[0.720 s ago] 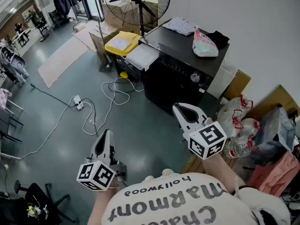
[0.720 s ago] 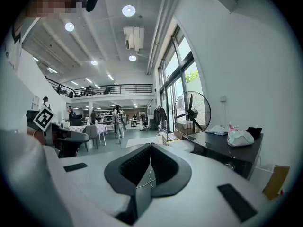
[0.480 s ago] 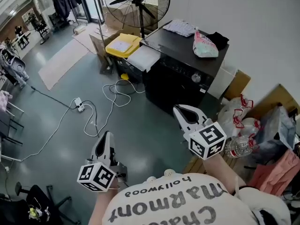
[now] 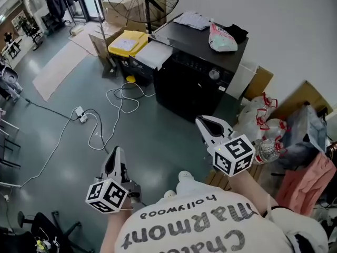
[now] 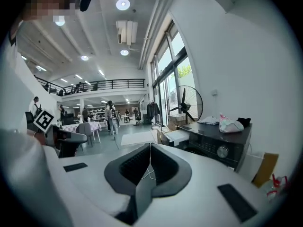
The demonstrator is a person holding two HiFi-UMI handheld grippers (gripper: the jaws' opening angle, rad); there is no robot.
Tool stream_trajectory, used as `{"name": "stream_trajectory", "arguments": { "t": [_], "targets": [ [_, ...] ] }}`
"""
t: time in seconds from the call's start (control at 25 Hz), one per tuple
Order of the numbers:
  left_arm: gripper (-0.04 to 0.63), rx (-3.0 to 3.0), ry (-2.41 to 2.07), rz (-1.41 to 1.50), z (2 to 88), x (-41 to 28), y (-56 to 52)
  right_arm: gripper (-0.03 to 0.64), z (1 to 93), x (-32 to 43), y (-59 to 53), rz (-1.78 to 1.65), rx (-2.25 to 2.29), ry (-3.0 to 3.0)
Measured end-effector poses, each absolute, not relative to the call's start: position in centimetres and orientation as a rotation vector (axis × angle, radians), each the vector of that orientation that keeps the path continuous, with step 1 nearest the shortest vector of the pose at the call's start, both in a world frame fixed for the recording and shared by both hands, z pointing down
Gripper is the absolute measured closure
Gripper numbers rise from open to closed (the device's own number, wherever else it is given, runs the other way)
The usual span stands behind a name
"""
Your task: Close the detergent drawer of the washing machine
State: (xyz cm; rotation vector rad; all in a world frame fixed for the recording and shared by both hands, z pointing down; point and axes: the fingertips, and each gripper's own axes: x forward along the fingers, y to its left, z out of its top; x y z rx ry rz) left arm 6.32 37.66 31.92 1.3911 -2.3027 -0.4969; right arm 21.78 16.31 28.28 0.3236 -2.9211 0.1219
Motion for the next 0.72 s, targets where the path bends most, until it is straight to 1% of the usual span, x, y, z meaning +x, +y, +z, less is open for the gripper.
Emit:
{"name": "stream_trajectory", "arguments": {
  "t": [0.16, 0.32, 0.72],
  "targets": [
    [0.588, 1.376, -2.283, -0.497, 32.8, 5.6, 37.0, 0.588, 29.0, 21.7, 14.1, 0.26, 0.391, -2.901],
    [0.588, 1.379, -2.291, -0.516, 32.5, 3.8, 35.3, 0.588, 29.2, 19.7, 11.5, 0.436, 0.392, -2.924],
    [0.588, 1.351, -2.357, -0.522, 31.1, -3.1, 27.3, 0.588, 28.1, 11.4, 2.5, 0.39, 0.305, -2.97]
  ]
}}
